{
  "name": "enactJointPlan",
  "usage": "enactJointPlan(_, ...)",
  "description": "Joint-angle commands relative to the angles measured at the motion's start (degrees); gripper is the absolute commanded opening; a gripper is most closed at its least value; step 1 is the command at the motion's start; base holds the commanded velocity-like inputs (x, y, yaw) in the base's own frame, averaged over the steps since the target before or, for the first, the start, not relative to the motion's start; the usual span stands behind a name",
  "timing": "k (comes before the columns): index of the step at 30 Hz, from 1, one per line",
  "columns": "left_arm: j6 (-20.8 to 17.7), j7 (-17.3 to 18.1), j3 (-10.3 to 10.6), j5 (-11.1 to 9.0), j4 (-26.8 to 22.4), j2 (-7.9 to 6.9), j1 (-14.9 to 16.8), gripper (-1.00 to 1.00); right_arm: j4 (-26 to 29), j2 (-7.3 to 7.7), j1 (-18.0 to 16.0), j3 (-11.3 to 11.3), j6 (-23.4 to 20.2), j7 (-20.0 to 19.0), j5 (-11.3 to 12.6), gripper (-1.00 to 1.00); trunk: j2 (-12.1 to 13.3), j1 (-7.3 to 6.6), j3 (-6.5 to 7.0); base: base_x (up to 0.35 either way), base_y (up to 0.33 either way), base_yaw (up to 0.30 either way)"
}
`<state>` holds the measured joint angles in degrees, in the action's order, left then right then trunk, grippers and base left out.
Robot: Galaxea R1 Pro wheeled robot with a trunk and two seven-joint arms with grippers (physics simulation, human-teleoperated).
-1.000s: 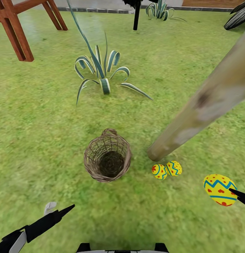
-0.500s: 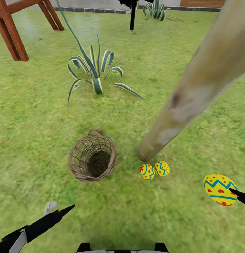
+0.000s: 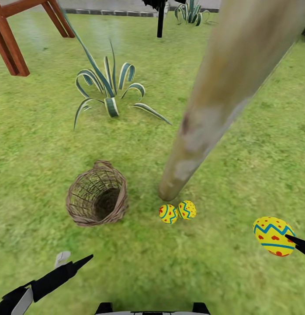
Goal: Take the three Easter eggs out of the wicker basket on the lawn in the garden, then place them on the lawn next to a single tree (choose any tree) so that all three eggs are next to the same tree and none are left in the basket.
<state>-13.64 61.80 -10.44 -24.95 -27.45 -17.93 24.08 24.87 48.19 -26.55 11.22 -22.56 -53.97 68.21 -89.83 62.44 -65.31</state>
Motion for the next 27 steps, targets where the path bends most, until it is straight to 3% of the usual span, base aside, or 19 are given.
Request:
enactJointPlan(1, -0.6, 0.2, -0.1, -0.2, 0.0, 0.0, 0.0, 1.0, -0.1, 0.03, -0.1, 0.3, -0.5, -0.1, 0.6, -1.0, 0.0, 0.0, -0.03, 0.0, -0.33, 0.0)
enactJointPlan(14, -0.6, 0.2, -0.1, -0.2, 0.0, 0.0, 0.0, 1.0, -0.1, 0.02, -0.1, 0.3, -0.5, -0.1, 0.6, -1.0, 0.0, 0.0, -0.05, 0.0, -0.33, 0.006)
enactJointPlan(27, -0.6, 0.2, -0.1, -0.2, 0.0, 0.0, 0.0, 1.0, 0.0, 0.02, -0.1, 0.3, -0.5, -0.1, 0.6, -1.0, 0.0, 0.0, -0.14, 0.0, -0.33, 0.268)
